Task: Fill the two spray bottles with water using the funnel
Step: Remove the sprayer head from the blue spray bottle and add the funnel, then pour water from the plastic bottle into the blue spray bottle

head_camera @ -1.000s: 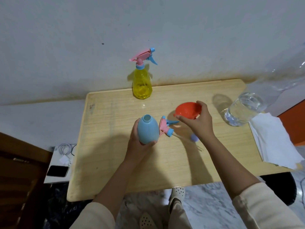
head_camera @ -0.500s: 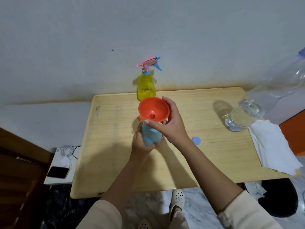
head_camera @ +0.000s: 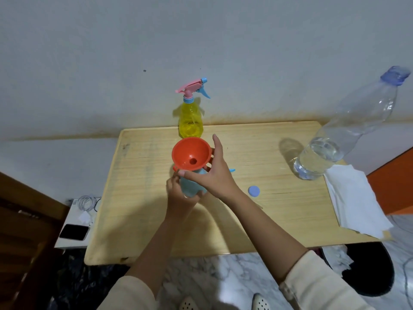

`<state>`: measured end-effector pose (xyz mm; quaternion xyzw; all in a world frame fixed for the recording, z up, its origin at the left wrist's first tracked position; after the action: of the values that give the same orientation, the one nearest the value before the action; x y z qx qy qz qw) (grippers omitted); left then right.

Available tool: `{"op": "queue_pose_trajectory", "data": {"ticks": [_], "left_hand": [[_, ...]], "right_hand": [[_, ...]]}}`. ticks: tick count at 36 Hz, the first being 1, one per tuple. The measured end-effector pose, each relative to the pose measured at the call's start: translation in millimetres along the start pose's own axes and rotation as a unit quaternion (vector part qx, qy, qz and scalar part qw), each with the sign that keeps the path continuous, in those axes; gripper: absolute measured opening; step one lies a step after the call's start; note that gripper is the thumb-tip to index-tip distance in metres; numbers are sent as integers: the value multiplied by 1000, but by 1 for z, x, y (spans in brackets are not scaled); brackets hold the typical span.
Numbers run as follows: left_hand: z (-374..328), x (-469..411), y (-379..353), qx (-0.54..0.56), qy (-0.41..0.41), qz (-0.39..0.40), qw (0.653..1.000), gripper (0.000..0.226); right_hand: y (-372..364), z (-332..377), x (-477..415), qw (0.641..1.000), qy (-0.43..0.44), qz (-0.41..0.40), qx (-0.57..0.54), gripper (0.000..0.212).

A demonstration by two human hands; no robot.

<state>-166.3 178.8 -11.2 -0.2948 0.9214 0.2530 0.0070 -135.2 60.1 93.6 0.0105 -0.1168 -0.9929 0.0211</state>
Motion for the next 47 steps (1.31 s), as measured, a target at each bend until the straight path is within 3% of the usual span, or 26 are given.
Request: {"op": "queue_pose_trajectory", "data": {"ticks": [4,7,10,14,18,22,26,29,34,41,45,47], "left_hand": [[-9,15,4,-12,32,-47,998,99],[-26,45,4,21,99,-110,989,78],[-57,74,-13,50,74,-132,987,46],[-128,84,-57,142,-9,-75,987,34],[-208,74,-113,227,-59,76,969,33],[-273,64,-161,218,-89,182,955,54],[-309,56,-196,190,-91,196,958,86],[-312,53,-211,170,-105,185,962,99],[-303,51,-215,175,-101,155,967,95],[-287,38,-181,240,-57,112,963,85],[-291,35,-155,257,-89,59,961,77],[-295,37,-142,258,-102,33,960,85]], "right_hand": [[16,-4,5,1000,20,17,-14,115],[50,-12,12,995,82,-47,14,94],[102,-26,19,981,132,-133,37,77],[178,-49,23,947,158,-270,76,65],[244,-74,14,909,134,-379,113,71],[285,-96,-14,934,65,-325,135,98],[305,-106,-51,968,12,-227,105,120],[309,-107,-71,984,-4,-159,79,117],[307,-109,-76,984,12,-165,68,100],[293,-94,-67,977,96,-180,66,100],[279,-68,-62,975,128,-167,71,99],[270,-55,-59,975,136,-150,87,102]]}}
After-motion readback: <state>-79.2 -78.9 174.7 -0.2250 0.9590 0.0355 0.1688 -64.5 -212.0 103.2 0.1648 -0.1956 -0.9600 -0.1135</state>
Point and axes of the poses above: each hand's wrist, its own x-axis away from the middle knuckle, its own y-axis out of the back of the hand, z = x × y, the point moved 3 cm from there along -x, towards the middle knuckle, and after that the axes turned 14 degrees about -z, right-handed, at the moved point
